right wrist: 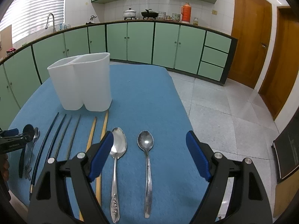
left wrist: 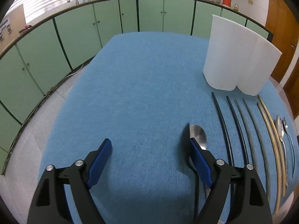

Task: Organize utensils
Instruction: 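Move the left tool to the black spoon and open around it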

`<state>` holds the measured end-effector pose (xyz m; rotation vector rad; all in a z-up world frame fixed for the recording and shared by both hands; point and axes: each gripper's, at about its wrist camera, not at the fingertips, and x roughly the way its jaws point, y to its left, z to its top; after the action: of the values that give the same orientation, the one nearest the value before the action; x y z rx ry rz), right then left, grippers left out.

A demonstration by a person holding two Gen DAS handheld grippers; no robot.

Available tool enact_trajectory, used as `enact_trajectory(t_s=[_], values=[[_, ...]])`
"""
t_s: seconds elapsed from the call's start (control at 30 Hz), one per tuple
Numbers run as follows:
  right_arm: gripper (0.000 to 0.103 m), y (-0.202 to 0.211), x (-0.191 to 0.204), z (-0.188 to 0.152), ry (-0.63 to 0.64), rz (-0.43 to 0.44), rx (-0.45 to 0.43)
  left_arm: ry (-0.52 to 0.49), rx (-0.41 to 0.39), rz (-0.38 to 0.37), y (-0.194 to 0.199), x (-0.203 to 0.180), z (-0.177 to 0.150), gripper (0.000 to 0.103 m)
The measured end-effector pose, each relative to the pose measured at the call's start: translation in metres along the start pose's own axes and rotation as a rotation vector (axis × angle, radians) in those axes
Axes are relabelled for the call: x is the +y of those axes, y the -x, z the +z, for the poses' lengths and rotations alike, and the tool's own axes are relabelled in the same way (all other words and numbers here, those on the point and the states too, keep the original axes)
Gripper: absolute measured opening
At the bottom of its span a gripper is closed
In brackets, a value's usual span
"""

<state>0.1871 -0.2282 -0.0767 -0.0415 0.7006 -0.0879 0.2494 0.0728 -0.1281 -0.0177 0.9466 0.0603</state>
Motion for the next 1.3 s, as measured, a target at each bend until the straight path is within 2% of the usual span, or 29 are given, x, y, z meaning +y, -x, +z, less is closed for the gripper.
enact_trajectory(t_s=[0.23,0.33,0.4,0.43,0.5,0.63,0.67,0.8,1.03,1.07,1.1,1.17,1.3], values=[[0.077,-0.011,-0.001,-0.002,-0.006,-0.001,0.022,-0.021,-0.002,-0.011,-0.008,-0.003,0.010,0.081],[0.077,-0.014,-0.002,-0.003,-0.009,-0.003,0.025,-0.020,-0.005,-0.033,-0.008,-0.002,0.017,0.069],[0.077,-0.016,-0.002,-0.003,-0.011,-0.004,0.033,-0.025,-0.009,-0.052,-0.007,-0.002,0.018,0.055],[0.077,-0.017,-0.002,-0.003,-0.012,-0.004,0.034,-0.028,-0.009,-0.069,-0.007,-0.002,0.018,0.051],[0.077,-0.018,-0.002,-0.004,-0.011,-0.004,0.037,-0.031,-0.010,-0.091,-0.007,-0.003,0.018,0.035],[0.077,-0.020,-0.002,-0.004,-0.014,-0.005,0.042,-0.035,-0.016,-0.120,-0.004,-0.003,0.019,0.022],[0.077,-0.020,-0.003,-0.004,-0.015,-0.005,0.043,-0.037,-0.017,-0.121,-0.004,-0.003,0.018,0.014],[0.077,-0.020,-0.002,-0.003,-0.014,-0.008,0.045,-0.028,-0.017,-0.144,0.000,-0.001,0.011,0.006],[0.077,-0.022,-0.006,-0.004,-0.026,-0.010,0.054,-0.038,-0.014,-0.122,0.001,0.001,0.006,0.008],[0.077,-0.022,-0.006,-0.004,-0.025,-0.012,0.054,-0.036,-0.012,-0.114,0.000,0.002,0.006,0.014],[0.077,-0.022,-0.005,-0.005,-0.024,-0.013,0.055,-0.035,-0.011,-0.109,0.001,0.002,0.005,0.030],[0.077,-0.022,-0.005,-0.005,-0.023,-0.013,0.058,-0.021,-0.022,-0.091,0.004,0.005,0.005,0.053],[0.077,-0.023,-0.004,-0.005,-0.023,-0.012,0.058,-0.007,-0.022,-0.097,0.011,0.008,0.001,0.058]])
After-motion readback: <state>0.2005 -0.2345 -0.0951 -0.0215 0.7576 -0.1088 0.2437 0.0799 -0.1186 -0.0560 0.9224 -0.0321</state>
